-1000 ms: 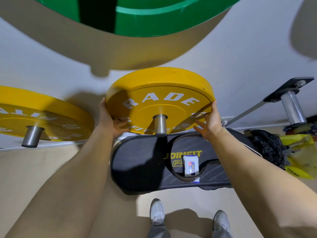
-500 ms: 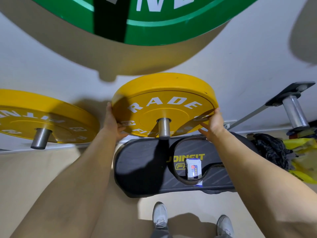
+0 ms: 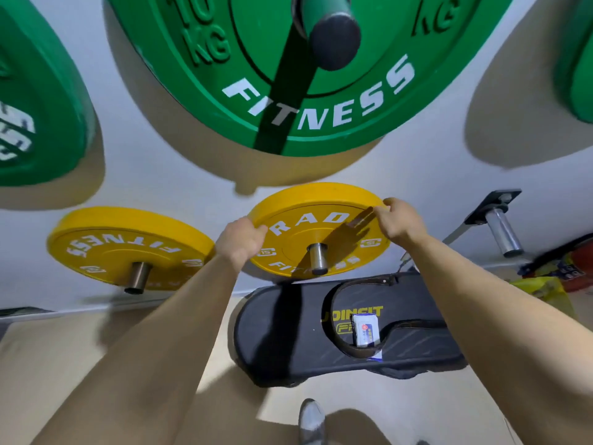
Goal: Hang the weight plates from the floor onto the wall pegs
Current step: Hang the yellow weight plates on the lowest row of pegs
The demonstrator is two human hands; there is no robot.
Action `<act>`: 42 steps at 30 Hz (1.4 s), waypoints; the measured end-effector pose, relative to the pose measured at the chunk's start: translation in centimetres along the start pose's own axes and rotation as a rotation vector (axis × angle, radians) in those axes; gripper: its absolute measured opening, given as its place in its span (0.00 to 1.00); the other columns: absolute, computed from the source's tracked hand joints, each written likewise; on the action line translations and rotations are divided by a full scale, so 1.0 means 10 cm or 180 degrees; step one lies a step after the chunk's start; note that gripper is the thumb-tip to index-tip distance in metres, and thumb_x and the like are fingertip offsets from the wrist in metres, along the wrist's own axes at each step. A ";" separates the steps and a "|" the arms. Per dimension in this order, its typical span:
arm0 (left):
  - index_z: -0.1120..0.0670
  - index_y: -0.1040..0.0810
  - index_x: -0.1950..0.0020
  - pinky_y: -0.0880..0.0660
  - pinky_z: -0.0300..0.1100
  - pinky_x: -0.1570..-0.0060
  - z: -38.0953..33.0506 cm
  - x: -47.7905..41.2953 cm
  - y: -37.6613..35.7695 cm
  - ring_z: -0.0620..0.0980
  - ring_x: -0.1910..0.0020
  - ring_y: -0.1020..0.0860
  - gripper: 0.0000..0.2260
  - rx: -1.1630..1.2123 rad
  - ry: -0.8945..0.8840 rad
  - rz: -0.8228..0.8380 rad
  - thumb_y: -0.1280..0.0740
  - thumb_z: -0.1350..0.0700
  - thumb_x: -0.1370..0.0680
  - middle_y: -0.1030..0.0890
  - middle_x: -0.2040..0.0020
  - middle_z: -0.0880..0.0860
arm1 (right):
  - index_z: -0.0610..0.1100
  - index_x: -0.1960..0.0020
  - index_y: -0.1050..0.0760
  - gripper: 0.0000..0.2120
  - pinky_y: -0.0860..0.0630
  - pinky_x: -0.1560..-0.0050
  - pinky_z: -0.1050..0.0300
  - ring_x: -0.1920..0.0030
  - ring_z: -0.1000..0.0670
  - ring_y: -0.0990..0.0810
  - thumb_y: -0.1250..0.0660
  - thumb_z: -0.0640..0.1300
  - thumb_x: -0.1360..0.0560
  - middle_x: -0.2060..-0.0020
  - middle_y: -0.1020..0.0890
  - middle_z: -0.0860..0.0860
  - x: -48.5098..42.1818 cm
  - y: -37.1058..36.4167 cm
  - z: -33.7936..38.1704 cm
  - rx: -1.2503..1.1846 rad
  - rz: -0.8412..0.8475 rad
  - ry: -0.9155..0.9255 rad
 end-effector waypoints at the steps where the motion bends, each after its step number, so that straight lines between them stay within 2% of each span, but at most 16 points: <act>1: 0.55 0.22 0.39 0.27 0.50 0.46 -0.05 0.05 0.07 0.61 0.42 0.22 0.19 -0.0086 -0.0048 -0.0004 0.40 0.44 0.20 0.20 0.40 0.59 | 0.38 0.30 0.28 0.22 0.29 0.36 0.47 0.34 0.36 0.27 0.44 0.49 0.19 0.33 0.25 0.36 0.04 0.08 0.09 0.0135 -0.0014 0.0096; 5: 0.54 0.27 0.29 0.28 0.51 0.38 -0.24 0.44 0.42 0.62 0.34 0.26 0.23 -0.0281 -0.0159 -0.0002 0.40 0.44 0.20 0.24 0.31 0.59 | 0.37 0.36 0.24 0.21 0.28 0.38 0.47 0.37 0.36 0.26 0.45 0.50 0.18 0.36 0.25 0.35 0.42 0.51 0.42 0.0623 -0.0044 0.0524; 8: 0.55 0.26 0.29 0.28 0.52 0.36 -0.36 0.75 0.59 0.62 0.34 0.26 0.24 -0.0295 -0.0266 -0.0054 0.39 0.43 0.20 0.24 0.31 0.59 | 0.39 0.39 0.22 0.21 0.27 0.40 0.48 0.40 0.36 0.24 0.45 0.51 0.19 0.39 0.24 0.36 0.68 0.76 0.53 0.0825 -0.0016 0.0742; 11: 0.55 0.27 0.29 0.28 0.52 0.36 -0.46 1.14 0.71 0.62 0.33 0.26 0.24 -0.0297 -0.0283 -0.0177 0.39 0.43 0.20 0.24 0.31 0.60 | 0.41 0.37 0.22 0.21 0.25 0.40 0.47 0.41 0.37 0.24 0.45 0.53 0.19 0.39 0.24 0.38 1.01 0.99 0.58 0.0960 0.0000 0.0923; 18: 0.55 0.28 0.28 0.27 0.53 0.35 -0.81 2.34 0.69 0.61 0.33 0.27 0.26 -0.0580 -0.0475 -0.0358 0.38 0.41 0.21 0.25 0.30 0.59 | 0.41 0.39 0.22 0.22 0.25 0.40 0.45 0.41 0.37 0.24 0.46 0.54 0.21 0.41 0.24 0.38 1.96 1.57 0.32 0.1197 -0.0016 0.1298; 23: 0.57 0.29 0.26 0.28 0.53 0.35 -1.12 3.18 0.70 0.61 0.32 0.27 0.29 -0.0553 -0.0707 -0.0422 0.38 0.39 0.20 0.26 0.29 0.59 | 0.39 0.39 0.22 0.22 0.24 0.43 0.47 0.41 0.37 0.25 0.45 0.53 0.21 0.42 0.24 0.37 2.65 2.02 0.11 0.1341 -0.0002 0.1384; 27: 0.57 0.31 0.25 0.30 0.53 0.33 -1.30 3.75 0.82 0.62 0.31 0.29 0.30 -0.0526 -0.0849 -0.0461 0.39 0.38 0.20 0.27 0.27 0.59 | 0.41 0.43 0.21 0.27 0.23 0.43 0.45 0.42 0.38 0.25 0.48 0.57 0.26 0.44 0.22 0.38 3.08 2.34 0.10 0.1403 0.0008 0.1474; 32: 0.56 0.30 0.26 0.28 0.55 0.35 -1.42 4.35 1.06 0.62 0.33 0.27 0.29 -0.0660 -0.1008 -0.0575 0.39 0.39 0.21 0.26 0.29 0.60 | 0.41 0.38 0.22 0.21 0.24 0.42 0.48 0.41 0.38 0.25 0.44 0.53 0.21 0.40 0.24 0.39 3.70 2.67 0.13 0.1388 -0.0150 0.1555; 38: 0.56 0.30 0.27 0.26 0.55 0.37 -1.37 4.93 1.12 0.61 0.35 0.26 0.27 -0.0674 -0.1257 -0.0645 0.38 0.40 0.21 0.25 0.30 0.59 | 0.40 0.38 0.22 0.19 0.27 0.45 0.49 0.40 0.38 0.25 0.43 0.50 0.20 0.39 0.25 0.38 4.28 2.78 -0.01 0.1312 -0.0369 0.1427; 40: 0.56 0.30 0.27 0.26 0.55 0.37 -1.30 5.08 1.08 0.61 0.35 0.26 0.28 -0.0681 -0.1306 -0.0614 0.38 0.40 0.20 0.25 0.30 0.59 | 0.39 0.38 0.22 0.19 0.27 0.44 0.49 0.40 0.38 0.25 0.42 0.50 0.20 0.39 0.25 0.38 4.48 2.77 -0.07 0.1284 -0.0402 0.1373; 42: 0.54 0.27 0.31 0.26 0.54 0.38 -1.21 5.26 1.01 0.59 0.39 0.24 0.23 -0.0684 -0.1400 -0.0564 0.39 0.41 0.20 0.24 0.31 0.59 | 0.38 0.37 0.23 0.20 0.27 0.41 0.48 0.39 0.38 0.25 0.42 0.50 0.20 0.38 0.25 0.38 4.73 2.71 -0.14 0.1263 -0.0397 0.1347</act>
Point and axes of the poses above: each hand's wrist, its own x-axis away from the middle knuckle, its own y-axis out of the back of the hand, z = x × y, the point moved 9 cm from there along -x, towards the middle knuckle
